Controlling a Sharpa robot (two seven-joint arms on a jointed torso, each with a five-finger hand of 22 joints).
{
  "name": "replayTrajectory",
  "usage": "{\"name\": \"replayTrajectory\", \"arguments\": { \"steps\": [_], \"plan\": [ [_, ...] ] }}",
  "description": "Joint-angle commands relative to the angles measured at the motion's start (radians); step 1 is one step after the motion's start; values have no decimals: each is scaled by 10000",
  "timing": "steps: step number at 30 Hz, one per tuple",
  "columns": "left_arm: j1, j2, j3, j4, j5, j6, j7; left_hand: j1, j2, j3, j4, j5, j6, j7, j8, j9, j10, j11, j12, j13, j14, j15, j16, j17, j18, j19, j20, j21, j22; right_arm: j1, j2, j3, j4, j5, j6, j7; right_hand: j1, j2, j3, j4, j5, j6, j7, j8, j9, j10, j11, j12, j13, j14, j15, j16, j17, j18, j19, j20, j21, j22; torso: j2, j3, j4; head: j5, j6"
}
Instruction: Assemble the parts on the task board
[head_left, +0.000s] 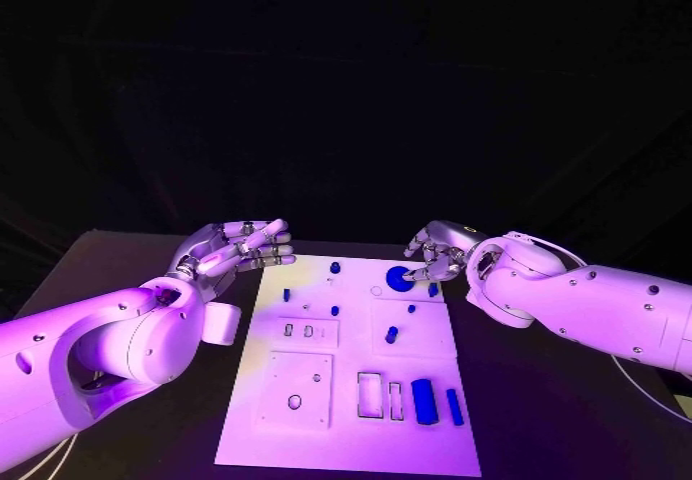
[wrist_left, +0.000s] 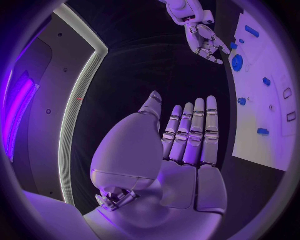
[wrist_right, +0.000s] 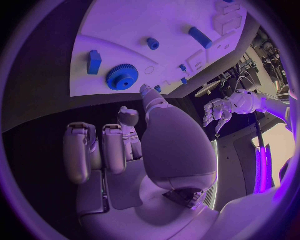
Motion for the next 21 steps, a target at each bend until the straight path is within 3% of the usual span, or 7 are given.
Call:
{"name": "replayTrajectory", "arguments": {
  "steps": [1, 8, 21],
  "plan": [
    [15, -4, 9, -19, 23, 210, 66, 13, 119, -42, -35, -34, 20, 45, -52, -15, 30, 69, -45, -8, -78, 5, -67, 8, 37, -68, -27, -64, -12, -22, 64, 5, -161, 205, 700, -27, 138, 1, -73, 165, 34, -167, 19, 91, 25, 136, 43, 604, 588, 698, 73, 148, 839, -158, 93, 28, 47, 1236, 8, -5, 0, 9, -46],
    [16, -9, 9, -60, 23, 222, 65, 13, 119, -42, -35, -34, 20, 45, -52, -15, 30, 69, -45, -8, -78, 5, -67, 8, 37, -68, -27, -64, -12, -138, 354, 3, -495, 200, 746, -31, 282, 19, -183, 385, 54, -359, 69, 229, 71, 307, 99, 1297, 1259, 755, 125, 359, 1202, -196, 199, 79, 157, 1405, 6, 6, 21, 9, -90],
    [16, -8, 9, -104, 23, 226, 54, 13, 119, -42, -35, -34, 20, 45, -52, -15, 30, 69, -45, -8, -78, 5, -67, 8, 37, -68, -27, -64, -12, -253, 768, -3, -945, 191, 705, 34, 394, 133, -156, 489, 172, -349, 70, 391, 127, 410, 106, 1643, 1595, 772, 141, 433, 1325, -210, 239, 104, 200, 1478, -2, -6, 2, 57, -148]
  ]
}}
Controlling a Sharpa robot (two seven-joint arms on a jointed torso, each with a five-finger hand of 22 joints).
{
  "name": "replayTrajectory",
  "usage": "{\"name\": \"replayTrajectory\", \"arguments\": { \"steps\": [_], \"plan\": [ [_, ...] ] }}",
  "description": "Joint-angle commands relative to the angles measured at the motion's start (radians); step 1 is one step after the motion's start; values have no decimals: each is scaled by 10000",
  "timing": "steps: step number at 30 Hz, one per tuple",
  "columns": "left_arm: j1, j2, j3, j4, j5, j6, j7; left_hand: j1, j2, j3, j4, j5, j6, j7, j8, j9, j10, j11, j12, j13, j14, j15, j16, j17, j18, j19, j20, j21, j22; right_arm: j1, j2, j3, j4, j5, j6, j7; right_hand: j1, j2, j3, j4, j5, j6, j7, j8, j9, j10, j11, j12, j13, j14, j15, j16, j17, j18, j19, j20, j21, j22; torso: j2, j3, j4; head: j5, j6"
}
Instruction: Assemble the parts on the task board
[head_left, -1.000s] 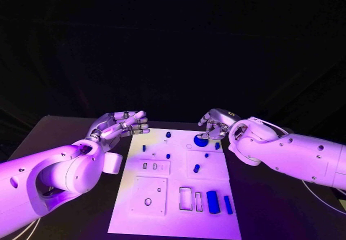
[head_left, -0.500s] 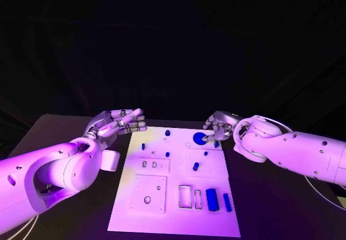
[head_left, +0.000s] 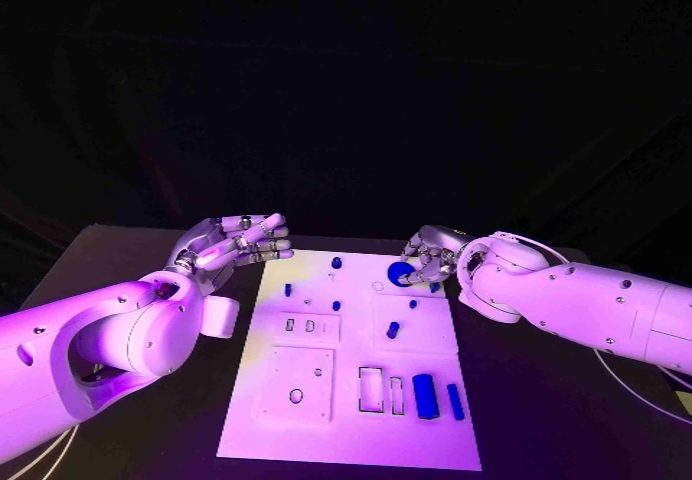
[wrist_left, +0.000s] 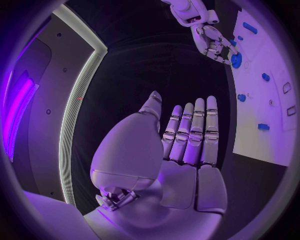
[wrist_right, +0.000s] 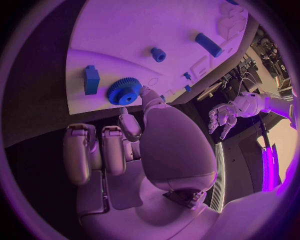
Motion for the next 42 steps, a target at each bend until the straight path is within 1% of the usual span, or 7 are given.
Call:
{"name": "replayTrajectory", "arguments": {
  "steps": [1, 10, 23, 33, 36, 40, 42],
  "plan": [
    [14, 10, 10, 7, 17, 196, 52, 13, 119, -42, -35, -34, 20, 45, -52, -16, 30, 69, -45, -8, -78, 5, -67, 10, 36, -68, -26, -64, -13, -21, 39, -2, -45, -30, 162, 45, 125, 13, 2, 53, 62, -32, -18, 46, 14, 78, 14, 73, 54, 773, 70, 49, 1330, -118, 204, 67, 46, 1482, -3, -5, -14, 21, -15],
    [15, 25, 10, -10, 17, 208, 36, 24, 125, -44, -48, -34, 17, 47, -62, -17, 25, 71, -58, -8, -76, 7, -86, 15, 38, -74, -22, -69, -19, -37, 135, -5, -262, -33, 221, 70, 196, 128, 71, 71, 207, 29, -32, 154, 49, 109, 1, 204, 179, 778, 64, 77, 1378, -126, 227, 65, 71, 1524, -1, 5, 3, 25, -28],
    [15, 37, 10, -23, 17, 220, 17, 24, 125, -44, -48, -34, 17, 47, -62, -17, 25, 71, -58, -8, -76, 7, -86, 15, 38, -74, -22, -69, -19, -73, 260, -12, -565, 37, 418, 98, 298, 234, 163, 31, 347, 64, -39, 222, 66, 158, -8, 328, 302, 787, 56, 108, 1433, -132, 242, 60, 87, 1555, 2, 7, -9, 57, -53],
    [15, 33, 10, -25, 17, 222, -6, 28, 138, -44, -55, -32, 17, 49, -69, -17, 23, 73, -67, -8, -74, 9, -101, 18, 40, -77, -18, -73, -24, -110, 293, -23, -554, 13, 604, 108, 338, 252, 194, -6, 353, 154, -53, 287, 86, 236, -18, 454, 427, 795, 51, 133, 1479, -139, 260, 56, 106, 1585, -2, 4, -11, 68, -89],
    [15, 30, 10, -24, 17, 222, -11, 28, 138, -44, -55, -32, 17, 49, -69, -17, 23, 73, -67, -8, -74, 9, -101, 18, 40, -77, -18, -73, -24, -118, 287, -25, -530, -89, 508, 101, 356, 280, 221, -30, 350, 270, -74, 350, 106, 298, -37, 547, 517, 797, 39, 142, 1495, -147, 282, 49, 129, 1618, -4, 2, -10, 57, -93],
    [15, 24, 10, -23, 17, 224, -17, 31, 144, -42, -57, -31, 17, 49, -71, -17, 23, 73, -70, -8, -74, 9, -106, 19, 40, -78, -17, -74, -25, -129, 276, -26, -483, -415, 28, 59, 471, 426, 368, -115, 367, 631, -158, 518, 166, 512, -110, 822, 785, 815, -16, 186, 1576, -179, 375, 14, 226, 1746, -3, 4, -15, 57, -91],
    [15, 22, 10, -26, 17, 226, -22, 31, 144, -42, -57, -31, 17, 49, -71, -17, 23, 73, -70, -8, -74, 9, -106, 19, 40, -78, -17, -74, -25, -134, 277, -26, -462, -620, -283, 26, 599, 541, 541, -194, 144, 866, -242, 597, 206, 653, -186, 990, 955, 828, -78, 217, 1635, -205, 447, -36, 302, 1844, 0, 10, -13, 58, -91]
  ]
}}
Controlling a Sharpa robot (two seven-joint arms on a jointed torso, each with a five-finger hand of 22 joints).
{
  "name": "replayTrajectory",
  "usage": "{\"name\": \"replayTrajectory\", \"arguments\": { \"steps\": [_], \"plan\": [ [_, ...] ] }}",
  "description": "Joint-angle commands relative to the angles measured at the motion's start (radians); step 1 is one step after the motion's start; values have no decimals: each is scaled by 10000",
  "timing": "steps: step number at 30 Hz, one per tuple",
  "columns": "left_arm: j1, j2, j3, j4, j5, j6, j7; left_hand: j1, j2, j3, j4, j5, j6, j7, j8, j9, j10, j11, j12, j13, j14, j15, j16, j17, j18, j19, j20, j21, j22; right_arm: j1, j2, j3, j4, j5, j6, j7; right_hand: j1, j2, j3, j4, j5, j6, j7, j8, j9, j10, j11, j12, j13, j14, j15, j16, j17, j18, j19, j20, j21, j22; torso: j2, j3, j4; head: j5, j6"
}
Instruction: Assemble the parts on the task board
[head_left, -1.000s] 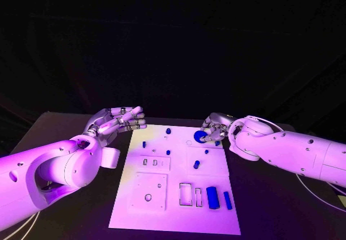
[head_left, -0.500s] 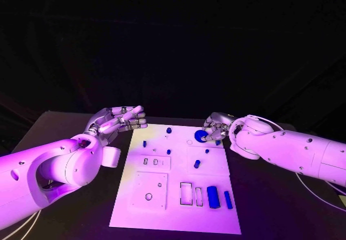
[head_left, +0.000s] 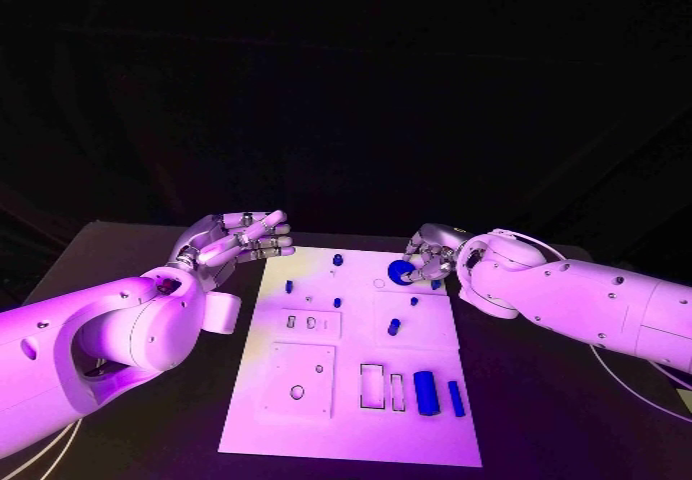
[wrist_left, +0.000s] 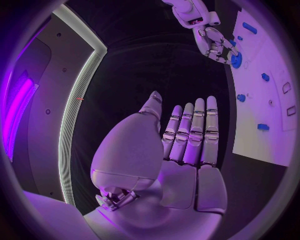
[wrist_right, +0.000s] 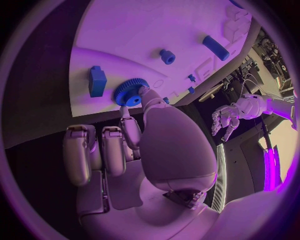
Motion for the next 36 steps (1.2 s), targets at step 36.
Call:
{"name": "replayTrajectory", "arguments": {
  "steps": [36],
  "plan": [
    [14, 65, 9, -19, 18, 216, -36, -3, 119, -11, -34, -31, 16, 55, -42, -11, 20, 76, -42, -9, -71, 11, -52, 18, 41, -79, -15, -29, -20, 155, 758, -28, 1442, -2858, -2313, -1016, 220, 142, 829, -131, -258, 647, -241, 1, 135, 371, -173, 355, 401, 849, -212, 114, 1738, -308, 725, -180, 347, 2208, 10, 5, 47, 33, 70]
  ]
}}
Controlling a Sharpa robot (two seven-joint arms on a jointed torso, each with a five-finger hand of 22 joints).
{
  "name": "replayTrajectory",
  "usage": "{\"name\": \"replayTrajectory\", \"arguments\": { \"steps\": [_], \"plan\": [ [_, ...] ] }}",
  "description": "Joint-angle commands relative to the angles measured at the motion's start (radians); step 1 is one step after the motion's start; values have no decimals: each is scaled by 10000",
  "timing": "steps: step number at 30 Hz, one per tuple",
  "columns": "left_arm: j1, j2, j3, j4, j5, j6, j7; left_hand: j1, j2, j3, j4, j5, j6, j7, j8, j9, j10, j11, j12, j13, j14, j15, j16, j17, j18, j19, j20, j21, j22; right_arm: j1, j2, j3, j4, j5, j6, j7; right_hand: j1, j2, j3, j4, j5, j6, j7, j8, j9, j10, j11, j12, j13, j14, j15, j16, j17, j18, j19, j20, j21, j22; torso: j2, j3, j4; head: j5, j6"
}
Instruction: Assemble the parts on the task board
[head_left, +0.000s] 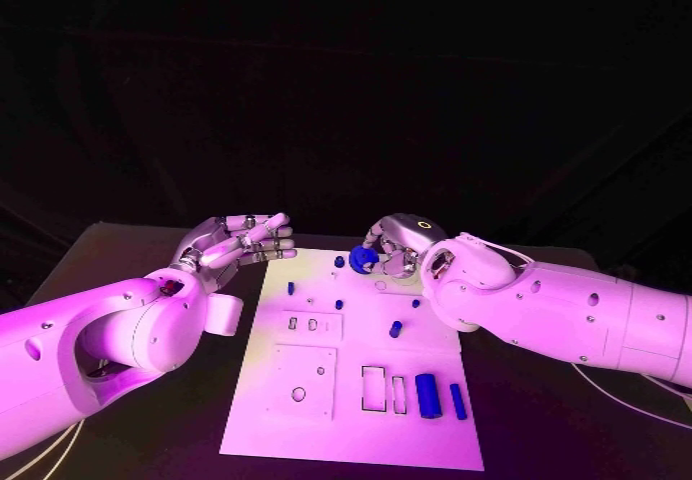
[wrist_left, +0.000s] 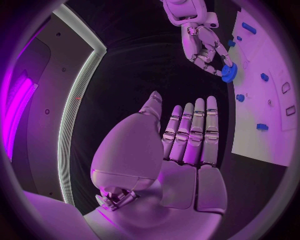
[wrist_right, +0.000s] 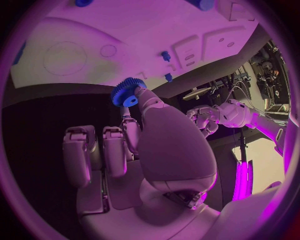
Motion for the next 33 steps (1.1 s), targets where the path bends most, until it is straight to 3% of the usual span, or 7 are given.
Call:
{"name": "replayTrajectory", "arguments": {
  "steps": [1, 14, 33],
  "plan": [
    [13, 46, 9, 3, 17, 194, 40, -3, 120, -12, -35, -31, 15, 55, -44, -12, 20, 76, -42, -9, -71, 11, -52, 12, 42, -79, -15, -30, -12, 11, 300, -14, -147, -830, -414, -492, -45, 16, 75, 3, -12, 266, -210, -25, 30, 47, -2, 41, 62, 846, -67, 36, 1732, -167, 692, -72, 39, 2214, 11, 0, 30, -17, 18],
    [13, 155, 9, -77, 23, 210, 33, -3, 120, -12, -35, -31, 15, 55, -44, -12, 20, 76, -42, -9, -71, 11, -52, 12, 42, -79, -15, -30, -12, -232, 1424, -112, -987, -897, -98, -507, -162, -43, 201, 58, -59, 262, -188, -124, 7, 23, 15, -1, 34, 838, -59, 20, 1701, -161, 675, -76, 21, 2196, 12, -10, -5, 38, -31],
    [13, 232, 9, -124, 26, 231, 25, -3, 120, -12, -35, -31, 15, 55, -44, -12, 20, 76, -42, -9, -71, 11, -52, 12, 42, -79, -15, -30, -12, -442, 1863, -167, -1396, -818, 252, -394, -261, -105, 256, 95, -76, 229, -163, -206, -13, -13, 35, -44, 0, 834, -45, 11, 1684, -147, 637, -69, -19, 2153, 10, 1, -15, 120, -41]
  ]
}}
